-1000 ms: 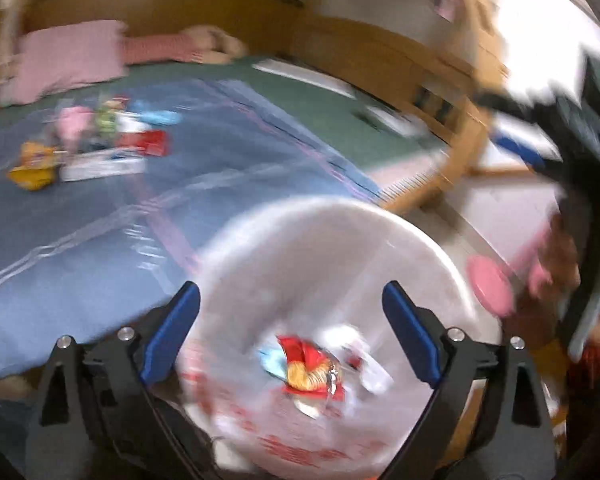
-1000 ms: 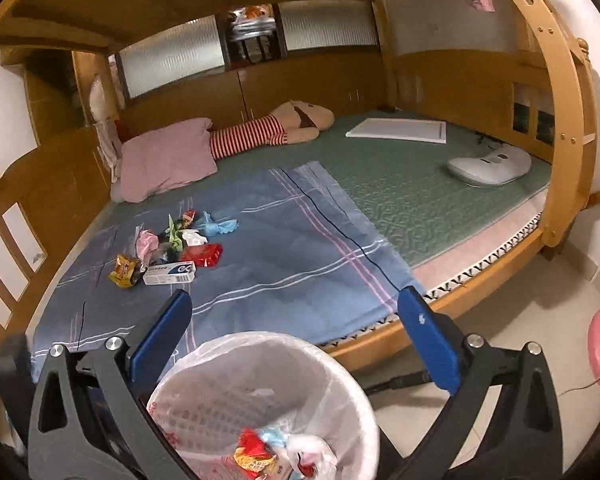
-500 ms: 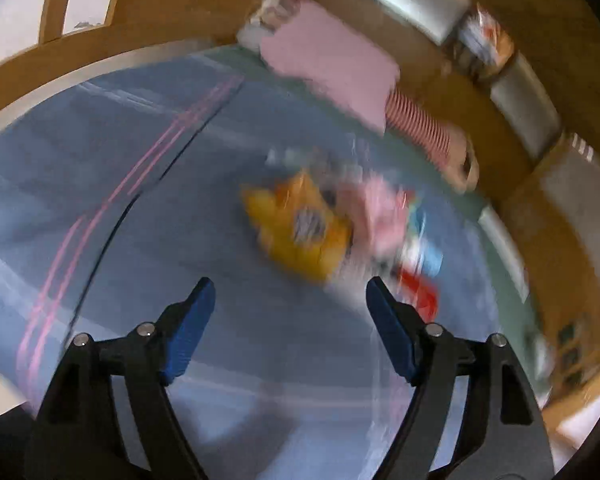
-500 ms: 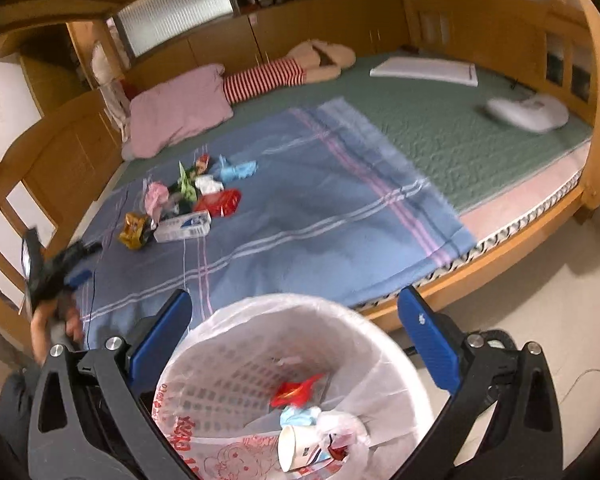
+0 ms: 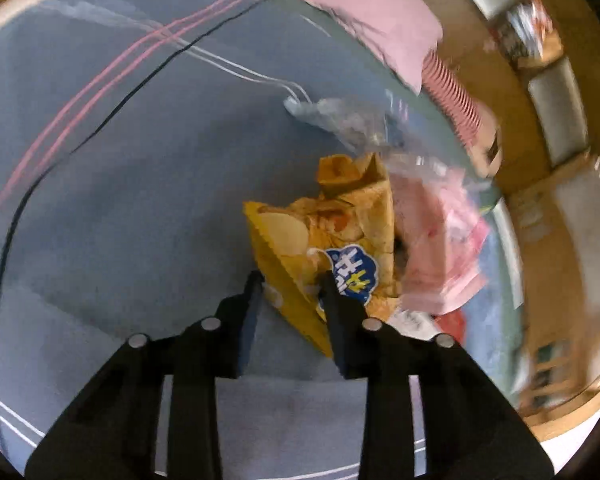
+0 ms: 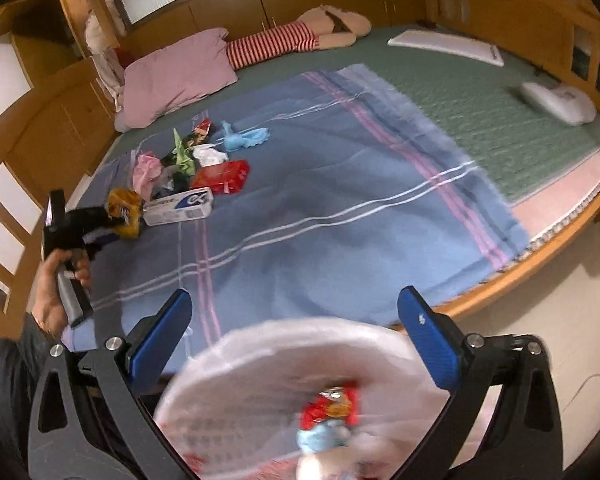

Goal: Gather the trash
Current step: 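Drop the red wrapper into the bin, then grasp the yellow chip bag with the left gripper, then grasp the white-and-blue ointment box with the right gripper while the left holds the chip bag, then carry the box and chip bag to the bin and open both grippers, then move both open grippers back over the remaining trash on the bed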

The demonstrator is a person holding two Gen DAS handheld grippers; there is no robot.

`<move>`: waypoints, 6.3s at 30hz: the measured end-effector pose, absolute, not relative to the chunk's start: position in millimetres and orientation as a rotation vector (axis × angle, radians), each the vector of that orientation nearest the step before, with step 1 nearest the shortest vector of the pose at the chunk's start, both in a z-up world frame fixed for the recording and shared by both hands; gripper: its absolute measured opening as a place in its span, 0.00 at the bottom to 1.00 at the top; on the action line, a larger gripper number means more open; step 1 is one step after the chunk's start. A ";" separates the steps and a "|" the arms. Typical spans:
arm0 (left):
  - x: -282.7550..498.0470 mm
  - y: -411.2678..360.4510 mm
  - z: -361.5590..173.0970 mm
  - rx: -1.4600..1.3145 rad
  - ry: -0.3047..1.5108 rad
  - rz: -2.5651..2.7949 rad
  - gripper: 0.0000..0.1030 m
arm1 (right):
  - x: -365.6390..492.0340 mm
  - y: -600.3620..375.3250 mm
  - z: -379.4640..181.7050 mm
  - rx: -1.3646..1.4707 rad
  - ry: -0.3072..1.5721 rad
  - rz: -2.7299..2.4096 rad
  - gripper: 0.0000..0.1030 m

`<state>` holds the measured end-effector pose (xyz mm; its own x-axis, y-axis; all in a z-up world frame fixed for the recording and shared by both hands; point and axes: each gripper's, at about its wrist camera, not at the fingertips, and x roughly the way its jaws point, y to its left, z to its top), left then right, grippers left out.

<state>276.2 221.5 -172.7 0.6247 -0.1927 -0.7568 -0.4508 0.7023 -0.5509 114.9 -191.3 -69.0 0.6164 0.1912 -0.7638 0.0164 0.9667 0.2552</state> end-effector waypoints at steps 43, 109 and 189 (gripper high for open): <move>132.2 206.8 -137.4 -0.573 0.877 0.623 0.69 | 306.8 47.9 -159.1 -0.316 1.247 0.633 0.51; 23.6 22.3 0.3 -0.089 0.502 0.186 0.27 | 55.3 -142.3 -11.7 0.050 0.748 0.277 0.42; 69.8 261.1 -142.5 -1.090 0.679 0.748 0.95 | 288.0 139.6 -101.5 -0.225 1.058 0.774 0.18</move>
